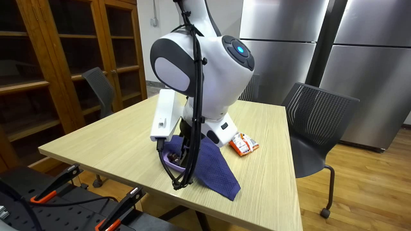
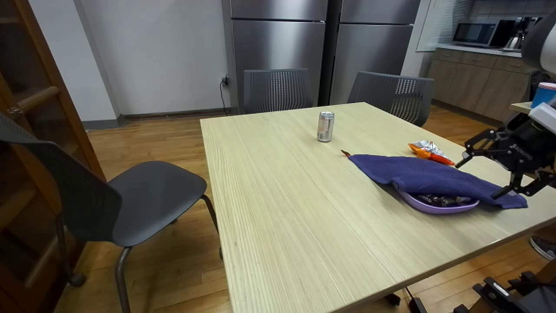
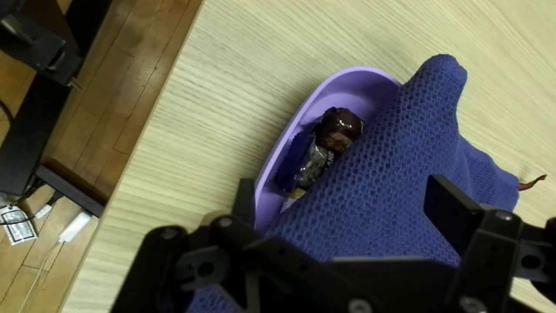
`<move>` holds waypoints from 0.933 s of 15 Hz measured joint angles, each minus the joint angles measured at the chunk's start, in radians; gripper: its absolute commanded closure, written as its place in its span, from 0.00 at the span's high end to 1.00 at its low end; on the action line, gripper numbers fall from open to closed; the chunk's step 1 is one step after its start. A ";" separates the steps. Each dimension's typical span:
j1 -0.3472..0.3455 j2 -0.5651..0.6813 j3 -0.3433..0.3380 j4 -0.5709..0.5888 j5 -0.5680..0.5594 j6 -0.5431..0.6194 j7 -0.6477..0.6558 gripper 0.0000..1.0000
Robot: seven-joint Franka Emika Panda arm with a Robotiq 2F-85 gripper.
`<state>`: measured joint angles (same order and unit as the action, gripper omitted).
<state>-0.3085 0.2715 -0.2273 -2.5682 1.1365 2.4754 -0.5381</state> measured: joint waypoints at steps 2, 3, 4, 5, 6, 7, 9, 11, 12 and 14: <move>0.016 0.007 0.011 0.000 0.012 0.024 0.000 1.00; 0.023 0.010 0.014 0.000 0.017 0.032 -0.001 1.00; 0.026 0.012 0.018 0.000 0.022 0.037 -0.002 1.00; 0.027 0.014 0.021 0.000 0.026 0.041 -0.004 1.00; 0.028 0.016 0.023 0.000 0.031 0.043 -0.009 1.00; 0.029 0.017 0.023 0.000 0.037 0.045 -0.017 1.00; 0.029 0.018 0.023 0.001 0.047 0.054 -0.031 1.00; 0.030 0.018 0.023 0.002 0.049 0.070 -0.035 1.00; 0.032 0.018 0.023 0.003 0.049 0.078 -0.035 1.00; 0.038 0.020 0.025 0.007 0.049 0.089 -0.035 1.00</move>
<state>-0.2702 0.2916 -0.2026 -2.5612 1.1853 2.5644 -0.5730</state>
